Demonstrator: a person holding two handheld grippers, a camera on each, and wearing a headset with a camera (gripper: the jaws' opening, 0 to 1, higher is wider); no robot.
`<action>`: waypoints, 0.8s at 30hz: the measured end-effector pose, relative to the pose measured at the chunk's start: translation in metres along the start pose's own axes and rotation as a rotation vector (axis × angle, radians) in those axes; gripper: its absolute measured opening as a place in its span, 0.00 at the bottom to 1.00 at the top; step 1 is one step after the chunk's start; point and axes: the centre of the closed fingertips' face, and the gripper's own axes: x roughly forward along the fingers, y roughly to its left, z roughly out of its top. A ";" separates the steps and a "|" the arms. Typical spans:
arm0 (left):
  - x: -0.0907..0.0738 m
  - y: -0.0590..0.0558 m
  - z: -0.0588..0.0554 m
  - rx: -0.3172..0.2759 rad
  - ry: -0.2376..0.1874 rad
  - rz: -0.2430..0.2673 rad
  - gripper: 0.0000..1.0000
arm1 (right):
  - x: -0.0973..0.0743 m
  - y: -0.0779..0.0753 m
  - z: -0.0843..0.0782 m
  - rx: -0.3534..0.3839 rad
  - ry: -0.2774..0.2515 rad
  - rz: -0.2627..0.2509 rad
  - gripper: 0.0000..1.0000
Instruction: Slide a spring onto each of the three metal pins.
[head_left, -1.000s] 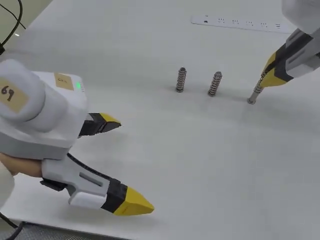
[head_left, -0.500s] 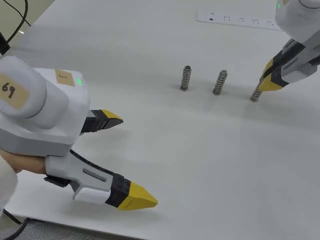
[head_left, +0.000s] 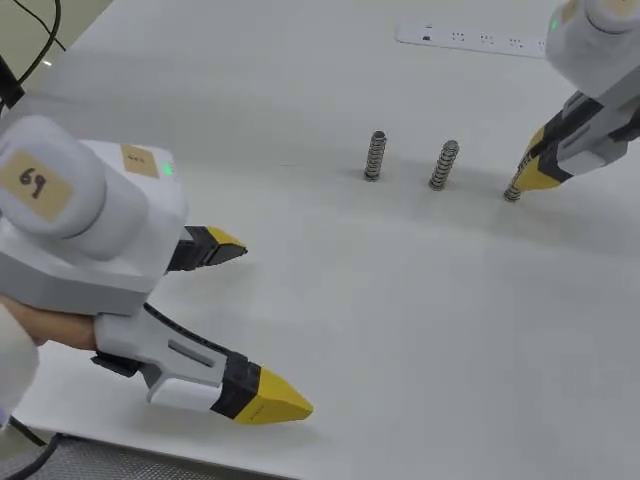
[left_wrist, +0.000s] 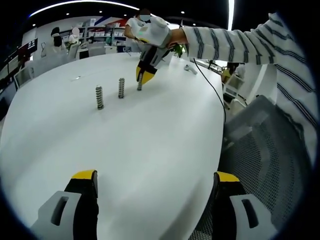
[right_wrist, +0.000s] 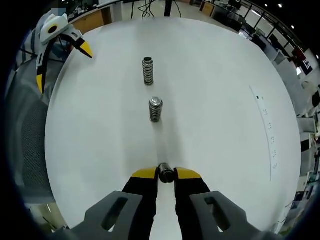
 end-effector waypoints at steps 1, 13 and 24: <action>0.000 0.000 -0.001 0.000 0.003 0.001 0.92 | 0.001 -0.001 -0.001 -0.004 0.001 -0.002 0.10; -0.002 0.003 -0.006 -0.020 0.011 0.023 0.92 | 0.004 -0.002 -0.007 -0.053 -0.001 -0.045 0.27; -0.007 0.013 -0.005 -0.031 0.015 0.079 0.89 | -0.016 0.006 -0.018 0.029 -0.051 -0.076 0.37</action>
